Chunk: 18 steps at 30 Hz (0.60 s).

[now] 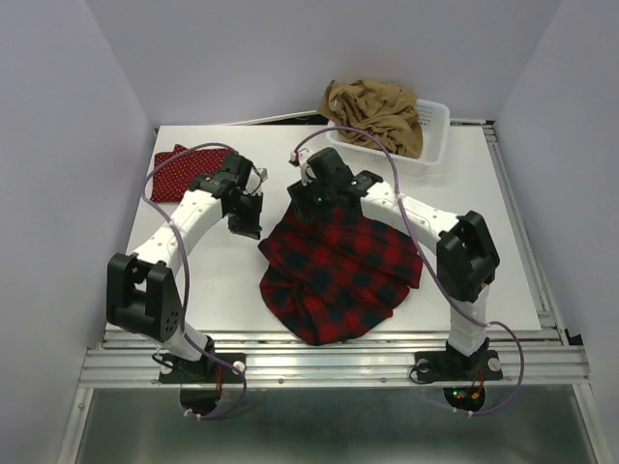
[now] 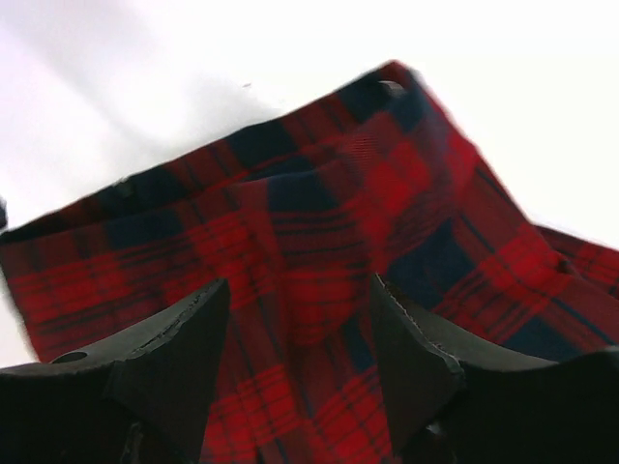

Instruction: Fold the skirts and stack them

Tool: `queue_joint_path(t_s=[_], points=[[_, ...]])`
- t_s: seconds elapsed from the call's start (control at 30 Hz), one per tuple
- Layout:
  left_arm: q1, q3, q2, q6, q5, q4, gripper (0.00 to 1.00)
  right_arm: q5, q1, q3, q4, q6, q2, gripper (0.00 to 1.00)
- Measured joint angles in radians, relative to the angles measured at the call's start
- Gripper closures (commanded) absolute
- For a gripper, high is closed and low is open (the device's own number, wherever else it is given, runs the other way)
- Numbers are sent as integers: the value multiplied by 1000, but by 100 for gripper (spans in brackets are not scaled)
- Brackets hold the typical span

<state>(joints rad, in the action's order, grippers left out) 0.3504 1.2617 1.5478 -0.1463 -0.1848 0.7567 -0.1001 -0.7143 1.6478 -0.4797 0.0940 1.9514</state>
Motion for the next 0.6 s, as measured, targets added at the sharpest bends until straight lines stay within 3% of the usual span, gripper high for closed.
queue_joint_path(t_s=[0.23, 0.5, 0.6], points=[[-196, -29, -42, 4, -32, -1, 100, 53, -159, -13, -10, -136, -9, 29], [-193, -49, -42, 7, -77, -8, 100, 266, -192, 1, -2, -262, 87, 22], [-193, -66, -47, 7, -90, -12, 100, 315, -187, 3, -3, -295, 85, 13]])
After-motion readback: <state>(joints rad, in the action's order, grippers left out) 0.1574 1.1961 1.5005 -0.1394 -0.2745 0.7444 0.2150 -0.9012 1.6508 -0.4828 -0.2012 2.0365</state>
